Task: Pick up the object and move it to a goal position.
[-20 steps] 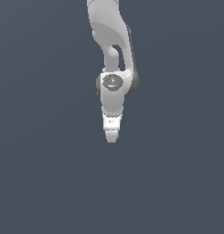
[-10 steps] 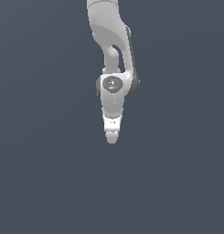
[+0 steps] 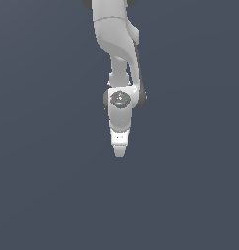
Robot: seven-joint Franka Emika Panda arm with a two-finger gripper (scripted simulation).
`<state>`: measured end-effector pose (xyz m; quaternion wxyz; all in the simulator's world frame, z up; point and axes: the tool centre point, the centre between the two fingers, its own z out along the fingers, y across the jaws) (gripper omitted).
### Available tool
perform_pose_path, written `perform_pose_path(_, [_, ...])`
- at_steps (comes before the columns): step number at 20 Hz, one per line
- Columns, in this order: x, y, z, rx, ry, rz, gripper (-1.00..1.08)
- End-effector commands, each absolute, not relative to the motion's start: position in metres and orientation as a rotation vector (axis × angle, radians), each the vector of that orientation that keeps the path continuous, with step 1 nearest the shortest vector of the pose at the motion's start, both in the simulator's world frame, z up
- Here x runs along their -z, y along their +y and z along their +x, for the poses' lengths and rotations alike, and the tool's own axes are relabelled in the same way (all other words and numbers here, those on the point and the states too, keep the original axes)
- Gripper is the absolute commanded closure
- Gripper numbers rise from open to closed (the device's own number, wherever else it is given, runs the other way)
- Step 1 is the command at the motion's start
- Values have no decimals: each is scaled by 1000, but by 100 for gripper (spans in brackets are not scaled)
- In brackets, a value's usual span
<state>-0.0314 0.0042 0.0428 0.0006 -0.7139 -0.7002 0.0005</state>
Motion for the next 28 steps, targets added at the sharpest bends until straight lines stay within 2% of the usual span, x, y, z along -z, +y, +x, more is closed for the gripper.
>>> perform_pose_path(1, [-39, 4, -31, 0, -2200, -2243, -92])
perform_pose_path(2, [-39, 4, -31, 0, -2200, -2243, -92])
perform_pose_path(3, [-39, 4, -31, 0, -2200, -2243, 108])
perform_pose_path(18, [-48, 9, -29, 2, -2201, -2244, 108])
perform_pose_path(28, [-109, 44, -24, 1, -2203, -2242, 108])
